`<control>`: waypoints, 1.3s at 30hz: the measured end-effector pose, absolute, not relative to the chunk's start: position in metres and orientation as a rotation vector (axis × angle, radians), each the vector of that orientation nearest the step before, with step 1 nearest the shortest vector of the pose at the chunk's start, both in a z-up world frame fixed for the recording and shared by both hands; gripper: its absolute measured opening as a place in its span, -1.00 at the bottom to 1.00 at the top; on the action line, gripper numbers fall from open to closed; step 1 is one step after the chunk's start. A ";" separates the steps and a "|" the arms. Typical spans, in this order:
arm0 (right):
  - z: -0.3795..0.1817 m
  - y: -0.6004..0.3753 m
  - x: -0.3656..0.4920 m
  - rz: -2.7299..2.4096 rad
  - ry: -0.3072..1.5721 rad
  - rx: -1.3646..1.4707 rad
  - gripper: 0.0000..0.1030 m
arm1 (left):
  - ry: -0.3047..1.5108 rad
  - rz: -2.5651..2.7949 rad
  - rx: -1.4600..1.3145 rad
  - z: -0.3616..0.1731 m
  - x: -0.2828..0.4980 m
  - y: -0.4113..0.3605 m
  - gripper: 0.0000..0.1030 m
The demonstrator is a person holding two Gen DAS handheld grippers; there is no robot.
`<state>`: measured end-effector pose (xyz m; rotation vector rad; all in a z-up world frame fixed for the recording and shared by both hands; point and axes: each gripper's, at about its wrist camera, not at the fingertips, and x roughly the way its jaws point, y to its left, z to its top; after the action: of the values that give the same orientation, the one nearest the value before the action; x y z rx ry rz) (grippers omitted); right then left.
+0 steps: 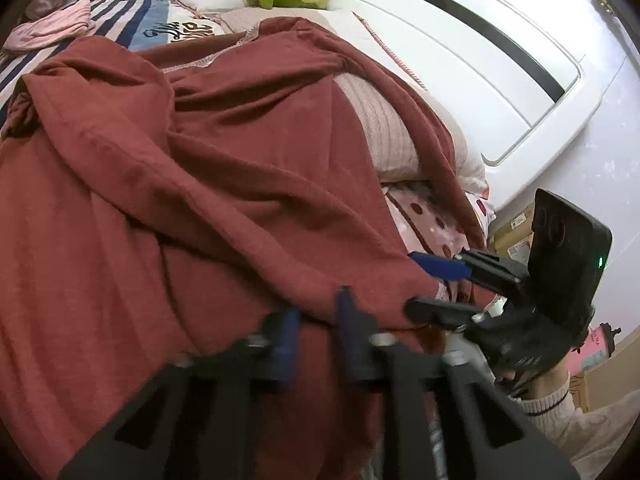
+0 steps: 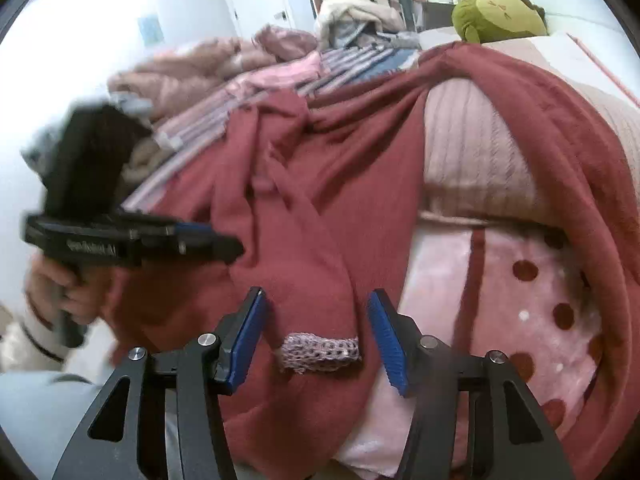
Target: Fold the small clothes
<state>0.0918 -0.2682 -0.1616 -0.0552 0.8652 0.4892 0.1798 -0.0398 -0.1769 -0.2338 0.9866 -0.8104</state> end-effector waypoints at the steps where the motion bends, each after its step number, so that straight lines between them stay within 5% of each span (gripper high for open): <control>1: -0.161 -0.265 0.090 0.482 0.855 -0.080 -0.54 | 0.977 -0.817 -0.234 -0.174 0.177 -0.039 -0.91; 2: -0.158 -0.263 0.087 0.487 0.847 -0.094 -0.92 | 0.956 -0.819 -0.232 -0.169 0.174 -0.038 -0.92; 9: -0.122 -0.279 0.066 0.559 0.765 0.048 -0.94 | 0.864 -0.898 -0.306 -0.124 0.150 -0.016 -0.93; 16: -0.139 -0.285 0.064 0.597 0.896 0.152 -0.90 | 0.975 -0.872 -0.249 -0.147 0.138 -0.016 -0.86; 22: -0.155 -0.293 0.060 0.500 0.937 0.128 -0.85 | 1.019 -0.857 -0.249 -0.168 0.134 -0.013 -0.29; 25: -0.143 -0.296 0.052 0.533 0.879 0.138 -0.44 | 0.993 -0.939 -0.265 -0.164 0.130 -0.015 -0.11; 27: -0.140 -0.294 0.049 0.534 0.867 0.119 -0.37 | 0.990 -0.933 -0.247 -0.162 0.135 -0.023 -0.27; 28: -0.139 -0.293 0.048 0.525 0.868 0.108 -0.37 | 0.984 -0.910 -0.233 -0.161 0.139 -0.026 -0.77; 29: -0.139 -0.292 0.049 0.508 0.865 0.095 -0.37 | 0.979 -0.884 -0.220 -0.159 0.144 -0.029 -0.96; 39: -0.118 -0.270 0.044 0.544 0.723 -0.028 -0.32 | 0.995 -0.846 -0.249 -0.154 0.228 -0.059 -0.97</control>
<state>0.0444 -0.2704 -0.1183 -0.0283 0.7233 0.5440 0.2277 -0.0593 -0.1535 -0.2491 0.9948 -0.8460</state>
